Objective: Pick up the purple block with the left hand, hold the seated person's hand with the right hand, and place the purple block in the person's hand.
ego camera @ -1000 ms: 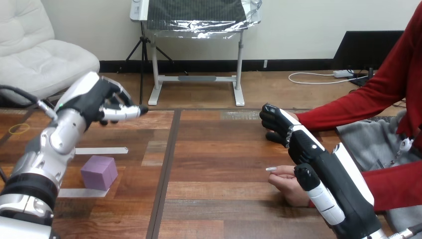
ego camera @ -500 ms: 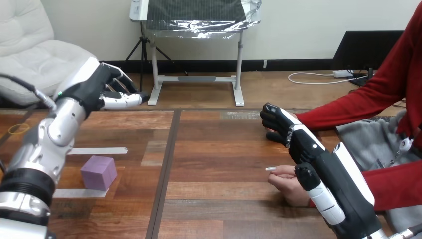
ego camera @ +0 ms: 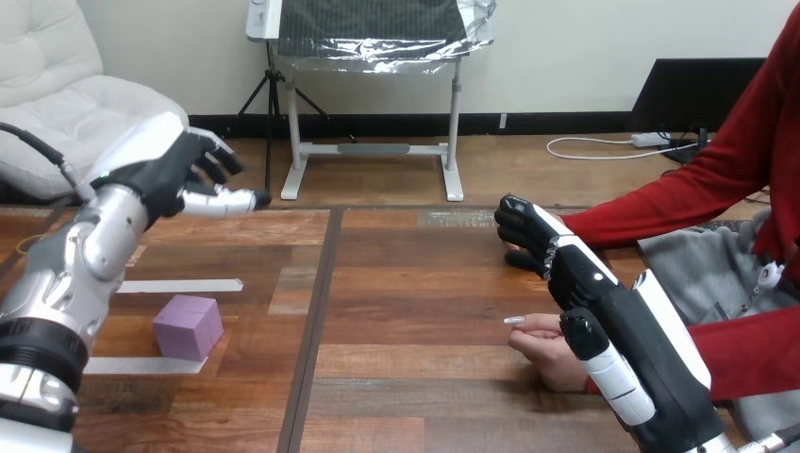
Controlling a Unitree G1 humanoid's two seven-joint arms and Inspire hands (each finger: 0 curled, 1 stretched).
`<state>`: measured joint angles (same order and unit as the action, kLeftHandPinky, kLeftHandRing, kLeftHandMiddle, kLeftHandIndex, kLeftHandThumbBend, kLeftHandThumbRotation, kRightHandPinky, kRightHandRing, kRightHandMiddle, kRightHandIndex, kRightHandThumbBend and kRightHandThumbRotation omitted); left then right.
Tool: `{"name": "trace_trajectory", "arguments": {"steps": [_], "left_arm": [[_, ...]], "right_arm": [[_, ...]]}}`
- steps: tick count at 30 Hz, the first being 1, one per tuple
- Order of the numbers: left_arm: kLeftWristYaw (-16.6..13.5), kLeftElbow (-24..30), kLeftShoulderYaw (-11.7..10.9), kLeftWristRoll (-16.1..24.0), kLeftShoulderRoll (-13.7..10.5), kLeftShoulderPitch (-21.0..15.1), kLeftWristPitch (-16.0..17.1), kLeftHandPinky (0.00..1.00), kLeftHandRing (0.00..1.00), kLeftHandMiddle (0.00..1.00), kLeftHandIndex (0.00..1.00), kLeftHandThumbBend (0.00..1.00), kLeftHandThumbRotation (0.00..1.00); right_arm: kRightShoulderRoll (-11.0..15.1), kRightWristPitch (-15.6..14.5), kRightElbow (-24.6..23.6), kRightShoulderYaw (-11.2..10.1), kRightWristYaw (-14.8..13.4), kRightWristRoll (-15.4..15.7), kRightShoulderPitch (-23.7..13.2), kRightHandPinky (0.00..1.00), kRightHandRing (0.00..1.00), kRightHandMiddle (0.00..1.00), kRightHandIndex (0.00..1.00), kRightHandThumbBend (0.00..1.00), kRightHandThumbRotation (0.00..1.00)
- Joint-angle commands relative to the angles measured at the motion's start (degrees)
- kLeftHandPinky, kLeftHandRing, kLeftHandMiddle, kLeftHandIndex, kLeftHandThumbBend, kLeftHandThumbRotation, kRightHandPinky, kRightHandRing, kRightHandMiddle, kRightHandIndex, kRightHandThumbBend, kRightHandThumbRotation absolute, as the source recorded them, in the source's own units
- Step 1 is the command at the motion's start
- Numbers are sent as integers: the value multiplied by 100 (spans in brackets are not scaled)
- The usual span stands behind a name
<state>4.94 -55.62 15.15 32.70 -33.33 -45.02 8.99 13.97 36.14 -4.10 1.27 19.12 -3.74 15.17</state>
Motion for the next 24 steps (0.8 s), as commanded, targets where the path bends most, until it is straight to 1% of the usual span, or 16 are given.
{"name": "trace_trajectory", "arguments": {"steps": [1, 7, 11, 17, 24], "left_arm": [[-3, 23, 252, 219, -67, -58, -82, 69, 78, 81, 79, 74, 53], [-36, -102, 343, 320, 2, -38, -193, 69, 80, 83, 82, 77, 52], [-113, -189, 505, 475, 15, -21, -203, 69, 80, 83, 82, 78, 50], [-186, -317, 671, 627, 60, -9, -265, 68, 79, 83, 82, 79, 51], [-285, -517, 756, 667, 129, -5, -293, 68, 79, 82, 82, 80, 53]], "right_arm": [[-4, 96, -70, -96, -75, -29, -402, 89, 93, 93, 93, 72, 100], [3, 83, -76, -87, -48, -62, -400, 89, 93, 93, 93, 72, 100], [27, 99, -63, -90, -22, -76, -403, 89, 93, 93, 92, 72, 100], [35, 135, -46, -110, -40, -39, -406, 89, 93, 93, 92, 73, 100], [55, 142, -67, -126, -39, -9, -405, 90, 92, 92, 92, 73, 100]]}}
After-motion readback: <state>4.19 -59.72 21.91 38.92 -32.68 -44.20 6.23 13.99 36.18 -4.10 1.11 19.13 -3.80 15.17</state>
